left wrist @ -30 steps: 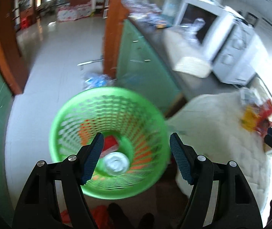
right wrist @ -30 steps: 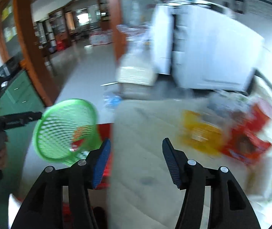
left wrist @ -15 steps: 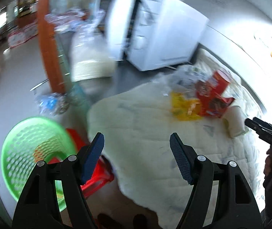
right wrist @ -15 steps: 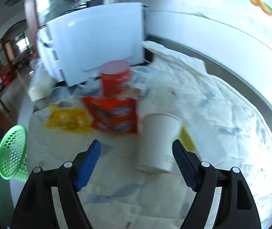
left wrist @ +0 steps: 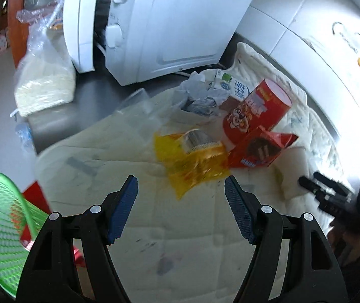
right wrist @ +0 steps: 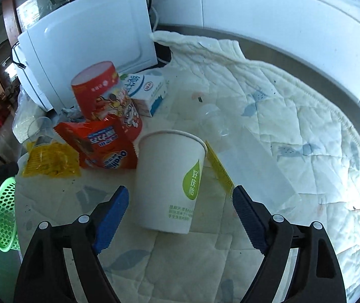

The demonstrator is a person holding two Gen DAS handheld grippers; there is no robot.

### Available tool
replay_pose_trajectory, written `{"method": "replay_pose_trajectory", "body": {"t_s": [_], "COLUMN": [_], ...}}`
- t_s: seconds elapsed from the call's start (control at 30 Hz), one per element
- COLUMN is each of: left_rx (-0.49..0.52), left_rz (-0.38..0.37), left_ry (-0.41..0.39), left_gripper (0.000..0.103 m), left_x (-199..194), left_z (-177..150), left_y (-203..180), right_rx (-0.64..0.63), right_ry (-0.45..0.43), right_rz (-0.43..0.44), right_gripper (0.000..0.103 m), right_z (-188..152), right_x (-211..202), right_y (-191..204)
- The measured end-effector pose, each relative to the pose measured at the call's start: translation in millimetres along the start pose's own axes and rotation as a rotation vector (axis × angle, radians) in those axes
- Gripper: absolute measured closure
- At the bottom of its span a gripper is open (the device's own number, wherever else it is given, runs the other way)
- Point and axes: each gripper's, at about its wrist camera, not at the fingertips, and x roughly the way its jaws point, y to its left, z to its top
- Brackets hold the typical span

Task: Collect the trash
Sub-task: 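Move both tools back over the quilted pad toward the remaining trash, then close the left tool on the yellow wrapper while the right tool grips the white paper cup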

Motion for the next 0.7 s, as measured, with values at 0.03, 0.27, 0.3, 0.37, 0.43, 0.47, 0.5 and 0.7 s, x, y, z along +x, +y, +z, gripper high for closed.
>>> {"method": "replay_pose_trajectory", "body": {"t_s": [0.03,0.27,0.3,0.37,0.43,0.47,0.5,0.7], "left_rx": [-0.011,-0.074,-0.08,-0.085,-0.087,-0.085,-0.081,-0.06], "left_rz": [-0.006,-0.015,-0.018,-0.028,-0.037,-0.037,-0.035,-0.035], "left_ry": [0.004,0.027,0.02,0.015,0.021,0.024,0.025,0.011], "left_gripper": [0.032,0.034,0.035,0.044,0.055,0.06,0.063,0.082], "left_x": [4.9,30.8,31.6,33.8,37.5,39.3,40.3,39.2], "left_z": [1.6,6.4,6.5,7.0,8.0,8.2,8.4,7.4], "left_y": [-1.5,-7.9,-8.3,-9.4,-10.6,-11.4,-12.3,-15.3], "right_rx": [0.002,0.006,0.004,0.008,0.014,0.02,0.023,0.02], "right_ry": [0.003,0.024,0.027,0.031,0.039,0.047,0.05,0.052], "right_rz": [0.003,0.032,0.034,0.04,0.049,0.056,0.064,0.086], "right_gripper": [0.022,0.022,0.022,0.024,0.027,0.03,0.031,0.045], "right_z": [0.4,-0.8,-1.1,-0.4,0.1,-0.1,-0.1,-0.2], "right_x": [2.4,15.3,16.6,19.8,23.3,25.7,27.3,28.9], "right_y": [0.2,2.7,3.4,4.4,5.0,5.3,5.5,11.6]}}
